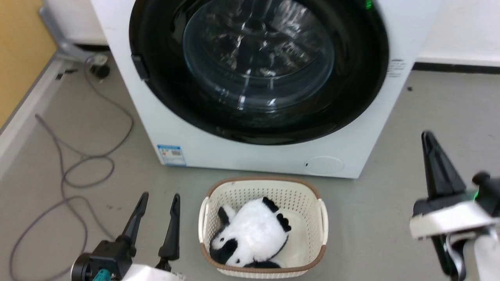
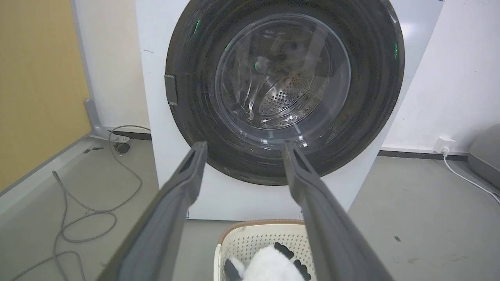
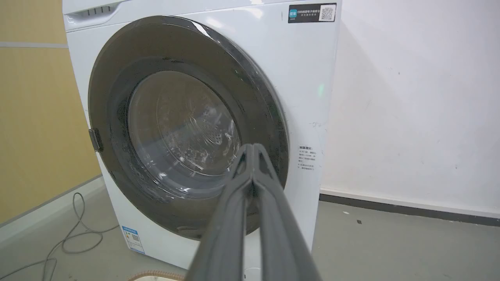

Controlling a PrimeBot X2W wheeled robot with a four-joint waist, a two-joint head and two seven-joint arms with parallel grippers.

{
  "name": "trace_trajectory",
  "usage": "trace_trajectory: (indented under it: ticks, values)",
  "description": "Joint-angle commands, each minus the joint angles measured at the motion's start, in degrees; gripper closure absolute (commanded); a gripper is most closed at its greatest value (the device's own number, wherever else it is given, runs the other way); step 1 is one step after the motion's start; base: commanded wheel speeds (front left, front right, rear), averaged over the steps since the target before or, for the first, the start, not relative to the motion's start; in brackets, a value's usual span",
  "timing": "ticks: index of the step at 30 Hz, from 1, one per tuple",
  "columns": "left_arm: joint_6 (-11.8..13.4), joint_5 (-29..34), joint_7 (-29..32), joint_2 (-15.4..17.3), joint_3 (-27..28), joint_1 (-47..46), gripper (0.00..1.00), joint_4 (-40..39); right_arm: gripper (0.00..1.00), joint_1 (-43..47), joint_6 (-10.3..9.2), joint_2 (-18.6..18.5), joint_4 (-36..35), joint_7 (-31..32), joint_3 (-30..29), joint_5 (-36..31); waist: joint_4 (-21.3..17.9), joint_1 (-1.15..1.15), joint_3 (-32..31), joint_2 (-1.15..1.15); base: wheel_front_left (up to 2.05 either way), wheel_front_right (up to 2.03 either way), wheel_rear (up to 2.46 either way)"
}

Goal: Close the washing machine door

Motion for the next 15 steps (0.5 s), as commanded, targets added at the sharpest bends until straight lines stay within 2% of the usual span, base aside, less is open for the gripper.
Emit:
trace_trajectory:
  ticks: [1, 7, 14, 15]
  values:
    - [0.4, -0.2, -0.2, 0.0, 0.3, 1.1, 0.0, -0.1, 1.0, 2.0, -0.04, 1.2, -1.4, -0.3, -0.8, -0.9, -1.3, 0.01, -1.5, 0.0, 0.0, 0.0, 0.0]
    - [1.0, -1.2, -0.2, 0.0, 0.9, 3.0, 0.0, 0.8, 1.0, 10.7, -0.04, 4.6, -5.0, -0.3, -2.6, -4.7, -1.9, 0.01, -3.0, 0.0, 0.0, 0.0, 0.0]
    - [1.3, -0.4, -0.2, 0.0, 1.1, 4.3, 0.0, 1.6, 1.0, 16.2, -0.04, 6.1, -7.6, -0.3, -1.6, -7.2, -2.2, 0.01, -3.8, 0.0, 0.0, 0.0, 0.0]
    - [1.4, -0.2, -0.2, 0.0, 1.1, 4.4, 0.0, 1.8, 0.93, 16.6, -0.04, 6.2, -7.9, -0.3, -1.7, -7.1, -2.2, 0.01, -3.8, 0.0, 0.0, 0.0, 0.0]
